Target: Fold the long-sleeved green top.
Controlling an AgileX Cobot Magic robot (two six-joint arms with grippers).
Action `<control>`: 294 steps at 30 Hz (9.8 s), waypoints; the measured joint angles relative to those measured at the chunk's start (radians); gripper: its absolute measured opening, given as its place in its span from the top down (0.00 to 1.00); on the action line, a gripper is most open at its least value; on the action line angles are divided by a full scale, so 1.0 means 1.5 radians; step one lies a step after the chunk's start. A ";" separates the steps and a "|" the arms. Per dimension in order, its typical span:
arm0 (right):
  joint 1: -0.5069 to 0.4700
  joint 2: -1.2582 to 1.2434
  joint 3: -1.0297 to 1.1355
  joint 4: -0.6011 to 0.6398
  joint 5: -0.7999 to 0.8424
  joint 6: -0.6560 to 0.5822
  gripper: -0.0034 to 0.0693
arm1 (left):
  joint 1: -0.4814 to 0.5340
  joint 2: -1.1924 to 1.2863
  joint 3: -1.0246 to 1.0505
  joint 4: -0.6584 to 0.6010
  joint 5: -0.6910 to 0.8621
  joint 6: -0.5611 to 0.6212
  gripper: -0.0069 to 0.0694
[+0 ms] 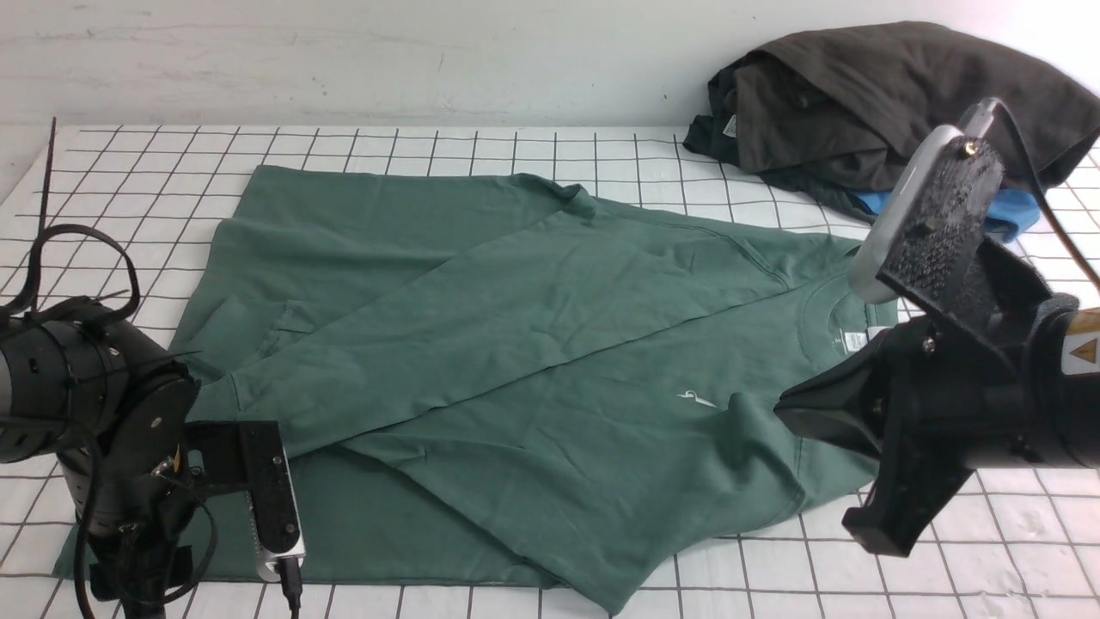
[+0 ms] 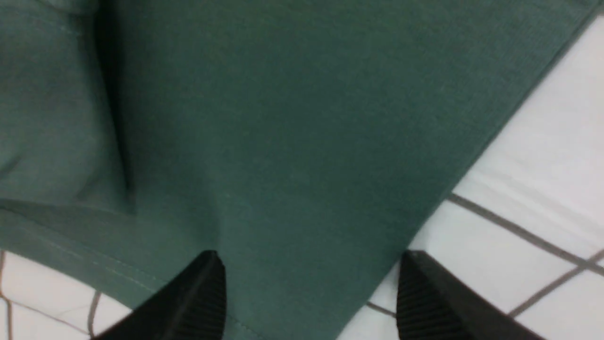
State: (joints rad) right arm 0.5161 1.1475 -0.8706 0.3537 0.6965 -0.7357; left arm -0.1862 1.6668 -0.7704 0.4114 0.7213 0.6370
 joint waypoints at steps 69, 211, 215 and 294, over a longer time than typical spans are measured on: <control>-0.014 0.256 -0.006 -0.488 -0.042 0.149 0.95 | 0.009 -0.160 -0.012 -0.137 0.078 -0.333 0.91; -0.425 0.712 -0.552 -0.100 0.305 0.376 0.53 | 0.069 -0.460 0.025 -0.255 -0.012 -0.391 0.92; -0.425 0.705 -0.552 -0.087 0.305 0.352 0.83 | 0.069 -0.441 0.025 -0.274 -0.012 -0.391 0.92; -0.084 0.639 -0.688 -0.108 0.357 0.320 0.97 | 0.069 -0.255 -0.156 -0.793 0.069 -0.006 0.92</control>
State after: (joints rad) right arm 0.3900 2.1054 -1.9023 0.1920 1.2324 -0.2557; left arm -0.0823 1.2848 -1.0037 -0.7778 0.8241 0.6276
